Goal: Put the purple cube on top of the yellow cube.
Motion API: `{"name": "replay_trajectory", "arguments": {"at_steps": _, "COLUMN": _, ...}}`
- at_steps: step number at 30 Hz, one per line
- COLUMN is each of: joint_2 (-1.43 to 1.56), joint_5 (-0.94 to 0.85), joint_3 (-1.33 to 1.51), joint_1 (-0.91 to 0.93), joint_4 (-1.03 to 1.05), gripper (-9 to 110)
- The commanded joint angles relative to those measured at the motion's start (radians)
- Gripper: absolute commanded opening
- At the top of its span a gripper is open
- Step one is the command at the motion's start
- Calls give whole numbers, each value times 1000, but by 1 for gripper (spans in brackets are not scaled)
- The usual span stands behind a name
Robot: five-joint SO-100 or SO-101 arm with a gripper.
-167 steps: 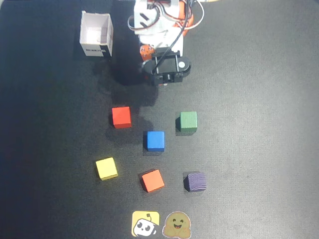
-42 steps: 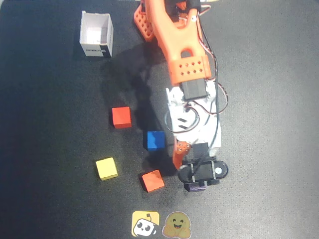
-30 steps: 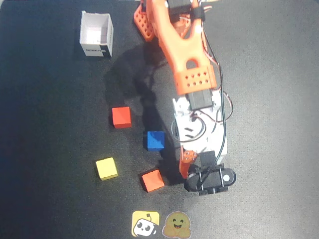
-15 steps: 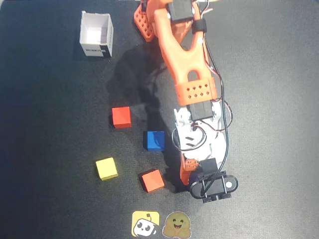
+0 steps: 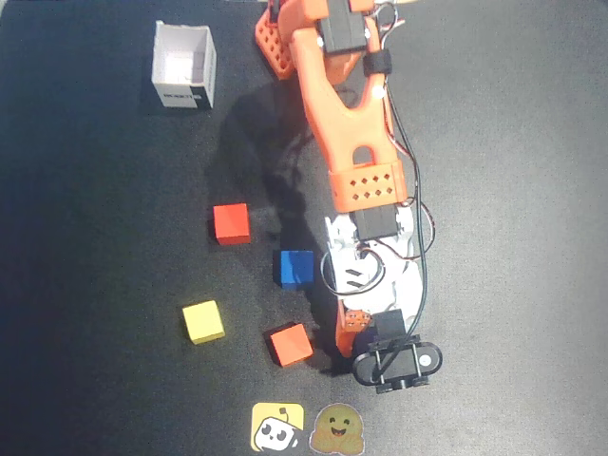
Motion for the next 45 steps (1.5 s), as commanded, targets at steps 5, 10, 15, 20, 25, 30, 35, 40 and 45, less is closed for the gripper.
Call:
{"name": "replay_trajectory", "arguments": {"at_steps": 5, "joint_2": 11, "joint_5": -3, "joint_3": -28, "joint_1": 11, "joint_4": -29, "gripper": 12}}
{"name": "replay_trajectory", "arguments": {"at_steps": 10, "joint_2": 20, "joint_5": 0, "joint_3": -15, "joint_1": 11, "joint_4": -41, "gripper": 7}}
{"name": "replay_trajectory", "arguments": {"at_steps": 15, "joint_2": 35, "joint_5": 18, "joint_3": -3, "joint_1": 12, "joint_4": -28, "gripper": 6}}
{"name": "replay_trajectory", "arguments": {"at_steps": 20, "joint_2": 77, "joint_5": 21, "joint_3": 2, "joint_1": 38, "joint_4": 17, "gripper": 6}}
{"name": "replay_trajectory", "arguments": {"at_steps": 25, "joint_2": 213, "joint_5": 28, "joint_3": 0, "joint_1": 101, "joint_4": 172, "gripper": 6}}
{"name": "replay_trajectory", "arguments": {"at_steps": 30, "joint_2": 359, "joint_5": 44, "joint_3": 35, "joint_1": 186, "joint_4": 319, "gripper": 6}}
{"name": "replay_trajectory", "arguments": {"at_steps": 35, "joint_2": 477, "joint_5": 40, "joint_3": 100, "joint_1": 304, "joint_4": 397, "gripper": 6}}
{"name": "replay_trajectory", "arguments": {"at_steps": 40, "joint_2": 502, "joint_5": -12, "joint_3": 109, "joint_1": 408, "joint_4": 451, "gripper": 6}}
{"name": "replay_trajectory", "arguments": {"at_steps": 45, "joint_2": 497, "joint_5": -160, "joint_3": 101, "joint_1": 491, "joint_4": 457, "gripper": 6}}
